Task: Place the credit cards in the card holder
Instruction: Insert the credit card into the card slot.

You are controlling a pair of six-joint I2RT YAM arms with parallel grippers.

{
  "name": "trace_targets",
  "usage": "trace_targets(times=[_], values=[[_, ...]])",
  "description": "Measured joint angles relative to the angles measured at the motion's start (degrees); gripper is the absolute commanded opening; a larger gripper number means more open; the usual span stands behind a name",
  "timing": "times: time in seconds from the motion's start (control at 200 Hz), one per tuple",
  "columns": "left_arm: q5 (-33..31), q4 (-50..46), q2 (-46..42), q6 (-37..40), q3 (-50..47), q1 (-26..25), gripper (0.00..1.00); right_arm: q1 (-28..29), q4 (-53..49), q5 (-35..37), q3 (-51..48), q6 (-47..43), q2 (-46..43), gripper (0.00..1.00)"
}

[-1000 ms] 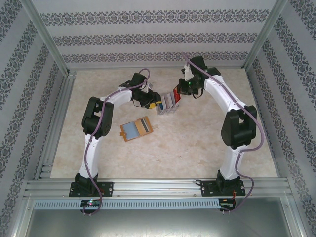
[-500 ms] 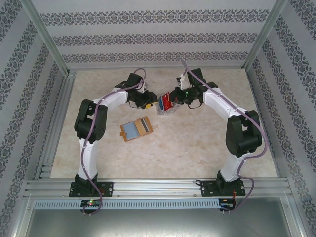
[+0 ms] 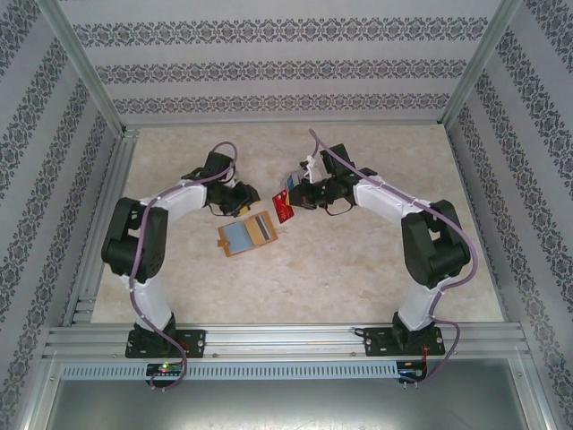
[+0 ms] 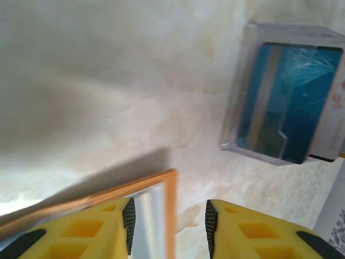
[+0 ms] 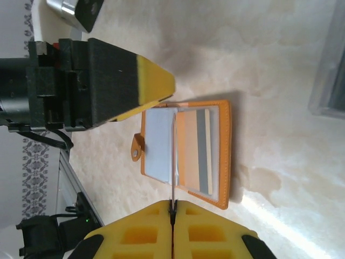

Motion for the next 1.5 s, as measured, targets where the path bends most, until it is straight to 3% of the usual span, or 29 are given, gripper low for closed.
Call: trace_targets(times=[0.3, 0.505, 0.964, 1.504], values=[[-5.2, 0.5, -9.6, -3.7, -10.4, 1.3, 0.40, 2.6, 4.4, -1.1, -2.9, 0.1, 0.0, 0.08], [-8.9, -4.1, -17.7, -4.1, -14.3, 2.0, 0.40, 5.0, 9.6, -1.2, -3.3, 0.0, 3.0, 0.08], [-11.0, -7.9, -15.9, -4.1, -16.1, 2.4, 0.36, 9.6, 16.0, 0.3, -3.3, 3.5, 9.6, 0.08], [-12.9, -6.8, -16.1, -3.3, -20.3, 2.7, 0.35, 9.7, 22.6, -0.4, -3.3, 11.2, 12.6, 0.08]])
